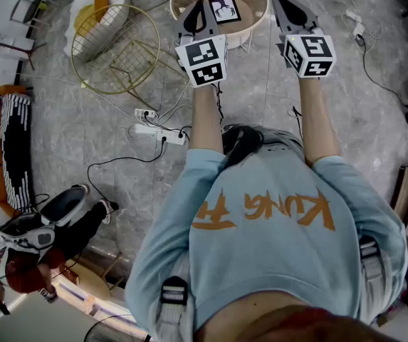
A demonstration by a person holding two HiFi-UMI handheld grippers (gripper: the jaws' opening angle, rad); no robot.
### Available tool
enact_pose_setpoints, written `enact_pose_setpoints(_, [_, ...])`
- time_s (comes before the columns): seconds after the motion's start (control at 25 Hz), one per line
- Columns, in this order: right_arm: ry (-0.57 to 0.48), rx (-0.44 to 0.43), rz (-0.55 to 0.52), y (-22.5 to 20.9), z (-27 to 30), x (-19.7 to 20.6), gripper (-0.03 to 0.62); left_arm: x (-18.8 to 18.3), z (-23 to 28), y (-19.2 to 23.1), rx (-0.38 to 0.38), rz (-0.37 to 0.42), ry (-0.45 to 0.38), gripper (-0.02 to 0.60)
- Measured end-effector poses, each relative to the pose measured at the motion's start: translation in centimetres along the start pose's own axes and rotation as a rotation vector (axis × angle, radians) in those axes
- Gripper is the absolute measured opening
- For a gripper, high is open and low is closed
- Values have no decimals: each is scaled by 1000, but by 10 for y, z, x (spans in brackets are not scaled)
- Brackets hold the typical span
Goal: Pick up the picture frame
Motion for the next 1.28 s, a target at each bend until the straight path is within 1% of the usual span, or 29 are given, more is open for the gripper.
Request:
enact_pose_setpoints(0.16, [-14, 5, 26, -4, 5, 5, -3, 5, 6, 3, 7, -3, 1, 20])
enact_pose_setpoints(0.32, [-46, 20, 98, -3, 15, 2, -3, 6, 10, 17, 0, -12, 0, 20])
enact_pose_setpoints(0.48, [-38, 36, 115, 0, 22, 2, -3, 8, 13, 30, 5, -30, 3, 20])
enact_pose_setpoints(0.68, [-17, 25, 103, 20, 31, 11, -3, 15, 12, 43, 16, -48, -4, 20])
enact_pose_setpoints(0.84, [-5, 40, 96, 20, 32, 11, -3, 20, 14, 48, 25, -60, 3, 20])
enact_pose_setpoints(1.0, [0, 50, 103, 20, 30, 6, -3, 17, 15, 47, 32, -34, 11, 20])
enact_pose_setpoints(1.2, [13, 44, 88, 24, 33, 5, -3, 22, 19, 48, 52, -55, 18, 20])
enact_pose_setpoints(1.28, [24, 41, 84, 26, 35, 6, -3, 24, 19, 49, 50, -52, 23, 20])
Point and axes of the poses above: the fingertips, and each gripper's own axes: z forward along the fingers, y to its left, x out of its underside, the point moved 7 cm from there along -z, backward along the fingers, and after that the axes turned 8 degrees about y, right-handed, at the moved point
